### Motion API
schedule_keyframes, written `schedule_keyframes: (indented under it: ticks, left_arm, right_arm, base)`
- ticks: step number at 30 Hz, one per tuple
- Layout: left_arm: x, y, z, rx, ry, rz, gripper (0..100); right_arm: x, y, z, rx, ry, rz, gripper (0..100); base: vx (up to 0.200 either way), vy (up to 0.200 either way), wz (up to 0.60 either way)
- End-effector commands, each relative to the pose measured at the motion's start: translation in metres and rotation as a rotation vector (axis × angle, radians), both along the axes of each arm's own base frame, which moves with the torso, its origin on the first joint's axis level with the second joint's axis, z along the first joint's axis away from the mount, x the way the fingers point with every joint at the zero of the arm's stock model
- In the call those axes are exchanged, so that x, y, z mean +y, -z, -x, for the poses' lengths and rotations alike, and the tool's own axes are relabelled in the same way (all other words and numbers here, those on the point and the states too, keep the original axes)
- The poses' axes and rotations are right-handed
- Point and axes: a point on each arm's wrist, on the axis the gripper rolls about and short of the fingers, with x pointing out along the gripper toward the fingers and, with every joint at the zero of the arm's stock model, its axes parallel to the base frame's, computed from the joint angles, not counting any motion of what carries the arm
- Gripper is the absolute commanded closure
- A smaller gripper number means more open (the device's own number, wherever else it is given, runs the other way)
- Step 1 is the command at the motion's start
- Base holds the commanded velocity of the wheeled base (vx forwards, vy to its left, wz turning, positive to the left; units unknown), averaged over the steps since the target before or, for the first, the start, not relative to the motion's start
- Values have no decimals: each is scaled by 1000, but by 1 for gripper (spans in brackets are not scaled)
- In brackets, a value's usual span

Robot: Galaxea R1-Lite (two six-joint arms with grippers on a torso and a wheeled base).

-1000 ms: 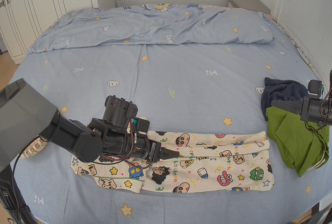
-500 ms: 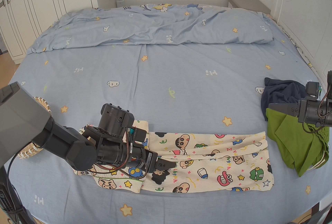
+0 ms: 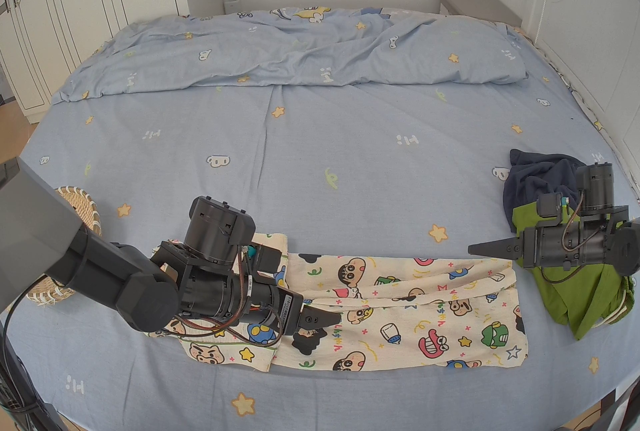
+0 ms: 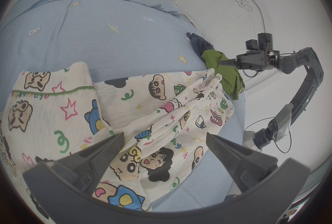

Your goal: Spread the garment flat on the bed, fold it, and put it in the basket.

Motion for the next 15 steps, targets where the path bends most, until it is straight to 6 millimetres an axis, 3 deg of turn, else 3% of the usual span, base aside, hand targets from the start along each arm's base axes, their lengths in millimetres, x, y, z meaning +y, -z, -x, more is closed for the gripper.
schedule_keyframes:
  ticks: [1,15]
  left_arm:
    - [3,-15,7,-34,3,23,0]
    - [9,-38,16,-89,1,59,0]
  right_arm:
    - [7,26,-16,59,-8,15,0]
    - [7,40,-17,115,-9,21,0]
  base:
    - [0,0,0]
    - [0,0,0]
